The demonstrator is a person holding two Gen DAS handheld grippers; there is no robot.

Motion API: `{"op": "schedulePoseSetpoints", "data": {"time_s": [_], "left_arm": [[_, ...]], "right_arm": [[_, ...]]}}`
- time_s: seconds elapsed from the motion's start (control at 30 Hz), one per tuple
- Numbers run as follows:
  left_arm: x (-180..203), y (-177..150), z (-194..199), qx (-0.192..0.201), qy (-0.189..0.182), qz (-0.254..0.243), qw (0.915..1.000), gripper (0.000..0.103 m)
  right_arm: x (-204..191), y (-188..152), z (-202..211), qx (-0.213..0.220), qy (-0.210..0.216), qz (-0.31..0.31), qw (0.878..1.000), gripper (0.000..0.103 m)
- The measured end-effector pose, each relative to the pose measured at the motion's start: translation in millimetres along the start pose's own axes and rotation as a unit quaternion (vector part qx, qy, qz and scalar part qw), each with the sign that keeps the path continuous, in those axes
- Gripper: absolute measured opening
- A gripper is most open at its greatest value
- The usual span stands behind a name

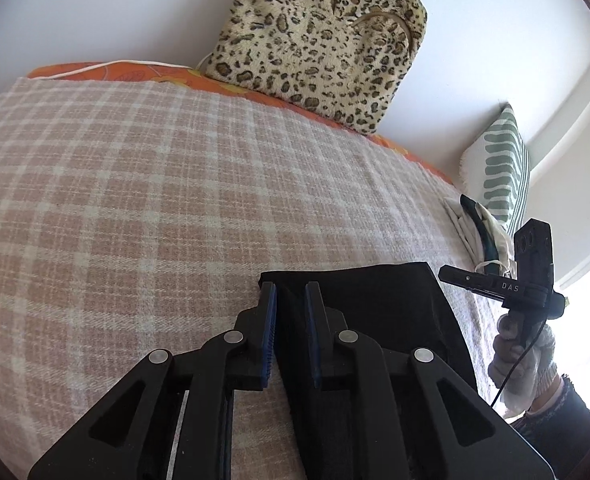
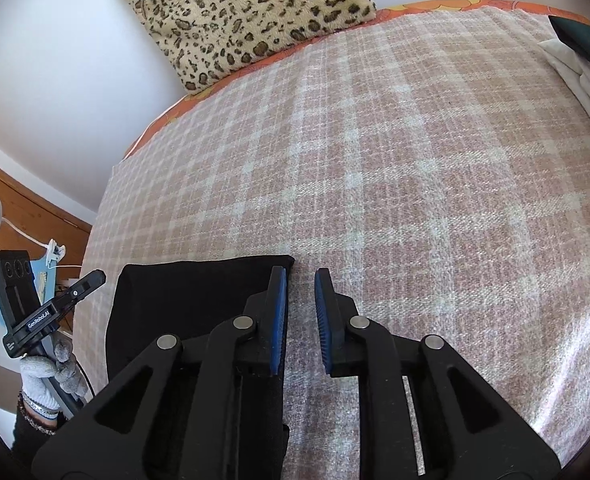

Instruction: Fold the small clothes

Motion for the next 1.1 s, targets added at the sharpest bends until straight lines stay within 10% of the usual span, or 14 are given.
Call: {"op": "schedulePoseSetpoints", "data": {"time_s": [0.2,0.47,0.83,1.1], "left_arm": [[32.7,-37.9,25.7,-0.018,-0.03,-0.051,0.9981,0.013],[56.6,-95.5,24.7,-0.072,-0.055,-0.097,0.9912,0.013],[32.6,-108.3,1.0,-0.107,-0.023,-0.081,0.9906,0.013],[35.1,-105.5,-3.2,-0.106,-0.022,-0.077,0.9911,0.013]], "right_arm": [[-74.1,-44.2,47.3,0.014,0.051,0.104,0.993,0.016],[-172.7,-131.5,44.1,-0.035,0.046,0.303,0.951,0.016],[-162.4,-157.3,28.9,-0.052,-0.04,0.355,0.933,0.027],[-165.7,-157.3,39.4,-0.05,-0.011,0.351,0.935,0.004]]}}
Point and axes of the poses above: each gripper's, at about its wrist camera, not at the fingertips, and z roughly against the way its jaws point, x to its right, y to its top, the point moved 3 cm from there along -z, roughly the way its jaws point, and after that the axes turned 12 degrees about z, right-handed, at the moved point
